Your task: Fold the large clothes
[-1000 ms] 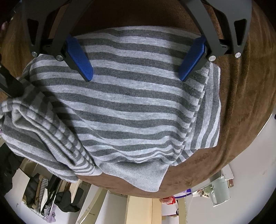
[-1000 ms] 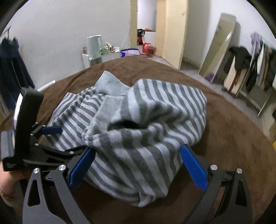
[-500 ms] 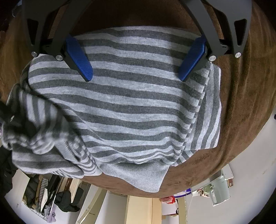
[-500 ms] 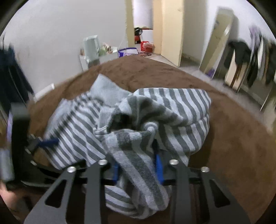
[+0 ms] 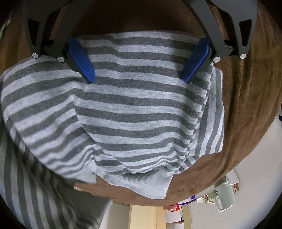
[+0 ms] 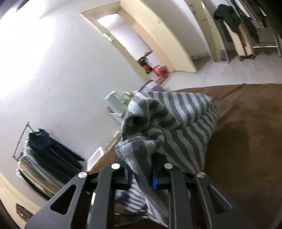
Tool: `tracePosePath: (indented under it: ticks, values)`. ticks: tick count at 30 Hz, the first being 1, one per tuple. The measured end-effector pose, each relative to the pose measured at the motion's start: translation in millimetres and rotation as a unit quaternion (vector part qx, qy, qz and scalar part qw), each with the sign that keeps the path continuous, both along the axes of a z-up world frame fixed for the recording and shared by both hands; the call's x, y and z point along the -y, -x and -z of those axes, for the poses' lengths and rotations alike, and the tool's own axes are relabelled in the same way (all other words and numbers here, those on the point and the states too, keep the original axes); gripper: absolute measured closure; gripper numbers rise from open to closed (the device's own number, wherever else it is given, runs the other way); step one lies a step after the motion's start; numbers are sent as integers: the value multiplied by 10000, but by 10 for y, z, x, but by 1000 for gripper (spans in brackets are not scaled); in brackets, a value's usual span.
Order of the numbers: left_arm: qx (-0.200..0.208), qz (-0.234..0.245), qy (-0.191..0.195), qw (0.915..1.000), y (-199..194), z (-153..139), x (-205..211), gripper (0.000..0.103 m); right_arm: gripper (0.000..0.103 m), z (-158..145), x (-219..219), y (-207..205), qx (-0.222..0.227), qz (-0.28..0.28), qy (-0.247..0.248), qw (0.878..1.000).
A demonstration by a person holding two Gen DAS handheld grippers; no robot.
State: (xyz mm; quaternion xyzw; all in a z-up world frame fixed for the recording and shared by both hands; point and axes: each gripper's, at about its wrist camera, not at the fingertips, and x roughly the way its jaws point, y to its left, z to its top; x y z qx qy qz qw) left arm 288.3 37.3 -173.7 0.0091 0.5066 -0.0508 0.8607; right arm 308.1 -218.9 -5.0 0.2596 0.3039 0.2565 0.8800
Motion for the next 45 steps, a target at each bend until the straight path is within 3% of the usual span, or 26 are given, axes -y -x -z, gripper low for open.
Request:
tracePosePath:
  ticks: [7,11,14,16,20,28,35,40,45]
  values:
    - [131,80,10,9999,106,26,-4,6,87,-162,-886,-203,58,-921,209,9955]
    - [169,121,27,9998,201,11,-1,6,87,2,-1376,-304,-167,-1449,623,9873]
    - [235,-45,319,9992,339,-84,-139,6,87,237,-1597,-283,-498,-1712,842,9804]
    - [321,-321,616,9971,482,-185,-332,6,87,382,-1654,-290,-736,-1839,966,9754]
    - [363,-936,847,9913,723,-283,-779,6,87,688,-1711,-222,-1101,-2001,1082,9675]
    - [309,-1797,890,9792,973,-247,-1465,6,86,1006,-2154,5,-1301,-2413,1668,9471]
    - [446,-1986,834,9755,1091,-345,-1672,6,86,1363,-2333,45,-1399,-2449,2055,9371]
    - [505,-1973,829,9755,1016,-360,-1714,6,86,1378,-2383,75,-1378,-2461,2044,9374]
    - [667,-1837,853,9770,1001,-567,-1715,6,85,1318,-2204,18,-1359,-2673,1836,9361]
